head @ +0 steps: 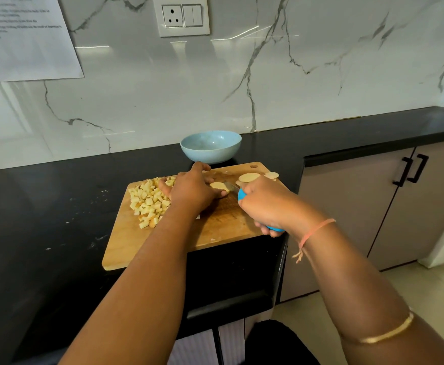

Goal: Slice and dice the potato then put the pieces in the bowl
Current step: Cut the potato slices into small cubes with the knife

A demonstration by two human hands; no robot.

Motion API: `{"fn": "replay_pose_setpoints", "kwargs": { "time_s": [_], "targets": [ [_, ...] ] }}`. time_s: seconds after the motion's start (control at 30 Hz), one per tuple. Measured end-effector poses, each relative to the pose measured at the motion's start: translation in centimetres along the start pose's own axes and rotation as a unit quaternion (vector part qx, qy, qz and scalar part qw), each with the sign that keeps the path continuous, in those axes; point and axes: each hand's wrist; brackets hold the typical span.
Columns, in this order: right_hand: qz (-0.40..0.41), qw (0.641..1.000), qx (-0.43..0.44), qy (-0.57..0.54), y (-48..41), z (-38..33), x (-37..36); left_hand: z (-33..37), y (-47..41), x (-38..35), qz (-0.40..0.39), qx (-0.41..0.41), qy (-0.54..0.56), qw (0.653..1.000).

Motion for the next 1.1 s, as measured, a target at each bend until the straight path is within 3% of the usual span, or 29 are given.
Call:
{"fn": "replay_pose_setpoints", "kwargs": {
  "time_s": [0.5, 0.77, 0.93, 1.1],
  "targets": [
    [0.096, 0.994, 0.045, -0.003, 1.6, 0.6, 0.2, -0.5, -0.6, 0.1, -0.022, 0.015, 0.078, 0.997],
    [0.022, 0.999, -0.03, 0.012, -0.9, -1.8, -0.5, -0.6, -0.4, 0.1, -0.022, 0.025, 0.073, 0.997],
    [0.016, 0.999, -0.007, 0.037, -1.2, -2.3, -0.3, -0.6, -0.3, 0.0, -0.016, 0.023, 0.073, 0.997],
    [0.019, 1.0, -0.012, -0.005, 0.8, -0.3, -0.3, -0.6, -0.3, -0.1, -0.009, 0.024, 0.06, 0.998]
  ]
}}
Point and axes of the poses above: each hand's wrist, its own y-axis away from the middle knuckle, its own x-axis out of the back of the hand, z = x × y, and after that the axes turned 9 degrees about y, right-handed
